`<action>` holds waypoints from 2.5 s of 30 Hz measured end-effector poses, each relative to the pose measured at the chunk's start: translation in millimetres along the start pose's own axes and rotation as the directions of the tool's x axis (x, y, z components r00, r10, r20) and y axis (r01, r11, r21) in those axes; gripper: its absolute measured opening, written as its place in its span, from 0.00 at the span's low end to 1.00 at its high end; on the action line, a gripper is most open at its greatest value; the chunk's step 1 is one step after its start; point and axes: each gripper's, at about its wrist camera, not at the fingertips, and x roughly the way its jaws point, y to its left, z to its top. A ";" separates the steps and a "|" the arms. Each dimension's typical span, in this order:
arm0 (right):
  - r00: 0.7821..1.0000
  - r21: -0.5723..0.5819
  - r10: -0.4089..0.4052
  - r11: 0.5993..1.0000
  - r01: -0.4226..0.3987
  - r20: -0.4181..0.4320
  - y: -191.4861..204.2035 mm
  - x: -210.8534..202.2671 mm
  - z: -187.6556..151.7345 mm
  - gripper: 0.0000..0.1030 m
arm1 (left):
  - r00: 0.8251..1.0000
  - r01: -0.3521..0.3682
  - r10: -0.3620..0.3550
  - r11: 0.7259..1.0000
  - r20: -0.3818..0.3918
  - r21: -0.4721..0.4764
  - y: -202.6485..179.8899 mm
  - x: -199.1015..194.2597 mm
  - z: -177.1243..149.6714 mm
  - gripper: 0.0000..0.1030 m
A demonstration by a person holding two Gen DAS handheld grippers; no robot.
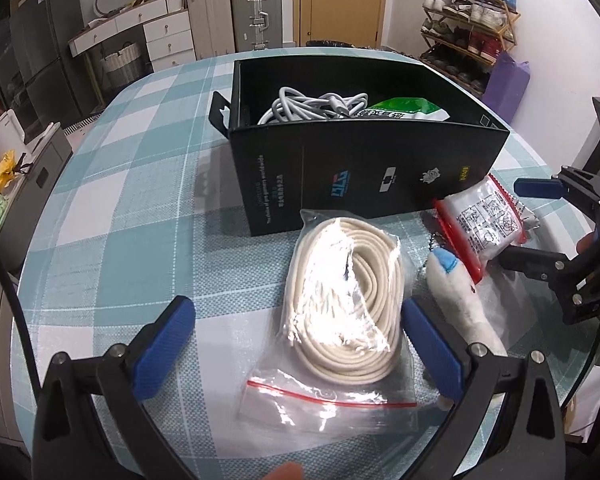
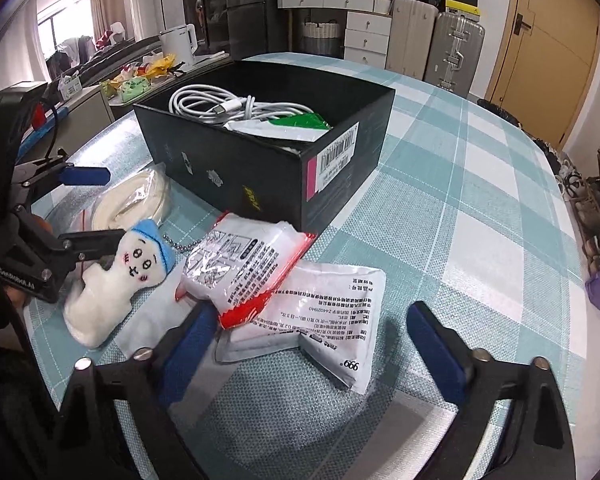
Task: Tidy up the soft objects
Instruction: 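Grasp the bagged cream rope with the left tool while the right tool grasps a white packet, then carry the rope bag with the left tool while the right tool carries the packet over the box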
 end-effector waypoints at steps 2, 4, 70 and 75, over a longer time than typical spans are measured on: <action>1.000 -0.004 0.007 1.000 -0.007 -0.009 -0.6 2.3 -1.3 0.83 | 1.000 0.005 -0.005 1.000 -0.003 -0.002 0.8 1.4 -0.2 1.00; 1.000 -0.003 0.014 1.000 -0.015 -0.007 -0.8 2.9 -1.7 0.80 | 1.000 0.008 -0.008 1.000 -0.005 -0.001 0.6 2.7 -0.8 1.00; 0.982 -0.088 0.114 0.991 -0.102 0.153 1.6 -54.2 -13.2 0.14 | 0.994 0.088 -0.091 0.995 0.053 0.048 -8.0 -7.7 -4.3 0.43; 0.981 -0.095 0.110 0.991 -0.096 0.161 2.0 -58.2 -13.1 0.14 | 0.991 0.117 -0.118 0.993 0.067 0.027 -4.4 -13.1 -3.0 0.33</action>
